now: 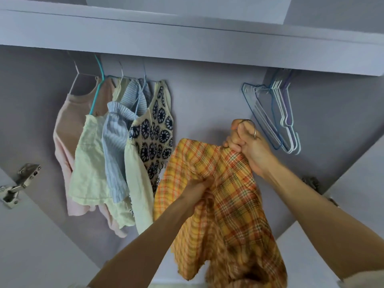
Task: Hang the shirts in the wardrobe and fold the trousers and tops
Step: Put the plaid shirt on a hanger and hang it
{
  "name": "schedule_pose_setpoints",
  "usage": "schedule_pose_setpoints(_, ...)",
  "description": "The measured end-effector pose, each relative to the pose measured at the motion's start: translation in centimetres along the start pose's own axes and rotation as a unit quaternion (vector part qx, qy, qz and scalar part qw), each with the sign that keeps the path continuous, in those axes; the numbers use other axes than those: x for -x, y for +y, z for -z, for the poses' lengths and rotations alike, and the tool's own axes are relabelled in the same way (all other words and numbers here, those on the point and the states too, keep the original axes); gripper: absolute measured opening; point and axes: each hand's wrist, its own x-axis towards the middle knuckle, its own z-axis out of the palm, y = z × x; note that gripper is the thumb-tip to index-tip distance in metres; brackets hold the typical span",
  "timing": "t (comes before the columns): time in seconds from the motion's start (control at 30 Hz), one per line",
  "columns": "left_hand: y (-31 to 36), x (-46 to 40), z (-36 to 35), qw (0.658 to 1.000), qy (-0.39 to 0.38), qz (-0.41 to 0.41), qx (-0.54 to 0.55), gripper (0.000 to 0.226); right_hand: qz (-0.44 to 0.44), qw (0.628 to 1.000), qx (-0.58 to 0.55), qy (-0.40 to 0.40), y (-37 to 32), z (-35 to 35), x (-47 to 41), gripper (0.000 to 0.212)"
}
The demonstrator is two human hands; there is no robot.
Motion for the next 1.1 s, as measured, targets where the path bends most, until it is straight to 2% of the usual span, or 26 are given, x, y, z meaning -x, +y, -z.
schedule_pose_setpoints(0.1, 0.3, 0.2, -0.1, 0.996, 0.031, -0.026, -0.085, 0.033, 0.005, 0.999, 0.032, 0.012, 0.0, 0.1, 0.4, 0.019)
schedule_pose_setpoints(0.17, 0.5, 0.5, 0.1, 0.982, 0.049, -0.050, -0.175, 0.042, 0.012, 0.997, 0.071, 0.015, 0.1, -0.1, 0.6, 0.022)
schedule_pose_setpoints(0.27, 0.8, 0.8, 0.8, 0.962, 0.073, -0.081, -0.251, 0.042, 0.038, 0.987, 0.155, 0.032, 0.4, -0.4, 0.7, 0.026)
schedule_pose_setpoints(0.4, 1.4, 1.4, 2.6, 0.952, 0.114, -0.126, -0.256, 0.037, 0.073, 0.967, 0.231, 0.075, 0.6, -0.5, 0.5, 0.030)
schedule_pose_setpoints(0.57, 2.1, 1.8, 5.9, 0.935, 0.202, -0.155, -0.247, 0.047, 0.110, 0.948, 0.268, 0.133, 0.8, -0.5, 0.1, 0.033)
schedule_pose_setpoints(0.73, 2.5, 2.0, 8.7, 0.916, 0.249, -0.150, -0.276, 0.040, 0.124, 0.952, 0.252, 0.123, 0.8, -2.3, -0.2, 0.033)
schedule_pose_setpoints(0.83, 2.5, 2.3, 9.8, 0.908, 0.238, -0.132, -0.318, 0.033, 0.116, 0.951, 0.263, 0.113, 0.6, -3.2, -0.4, 0.031)
schedule_pose_setpoints(0.93, 2.5, 2.3, 10.3, 0.912, 0.204, -0.110, -0.340, 0.035, 0.104, 0.930, 0.346, 0.070, 0.7, -3.9, -0.9, 0.025)
schedule_pose_setpoints(1.03, 2.8, 3.4, 10.0, 0.938, 0.179, -0.147, -0.258, 0.022, 0.115, 0.884, 0.454, 0.021, 0.5, -4.2, -1.5, 0.018)
schedule_pose_setpoints(1.1, 3.4, 4.7, 9.4, 0.951, 0.120, -0.185, -0.217, 0.020, 0.140, 0.838, 0.527, -0.015, 0.3, -4.2, -1.9, 0.014)
